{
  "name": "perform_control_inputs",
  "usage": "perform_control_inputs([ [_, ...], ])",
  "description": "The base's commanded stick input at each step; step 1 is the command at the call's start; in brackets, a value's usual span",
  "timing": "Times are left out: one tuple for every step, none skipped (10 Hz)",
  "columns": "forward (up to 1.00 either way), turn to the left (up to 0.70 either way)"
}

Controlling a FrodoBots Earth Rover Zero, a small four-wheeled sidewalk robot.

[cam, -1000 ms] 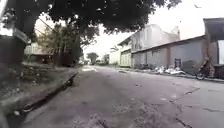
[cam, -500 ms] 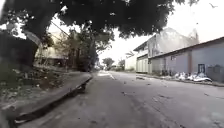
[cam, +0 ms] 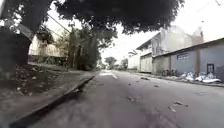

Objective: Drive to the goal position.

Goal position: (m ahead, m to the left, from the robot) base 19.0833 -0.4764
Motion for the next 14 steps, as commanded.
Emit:
perform_control_inputs([
  [1.00,-0.40],
  [1.00,-0.29],
  [1.00,0.00],
  [1.00,0.00],
  [1.00,0.00],
  [1.00,0.00],
  [1.00,0.00],
  [1.00,0.00],
  [1.00,0.00],
  [1.00,0.00],
  [1.00,0.00],
  [1.00,0.00],
  [1.00,0.00],
  [1.00,0.00],
])
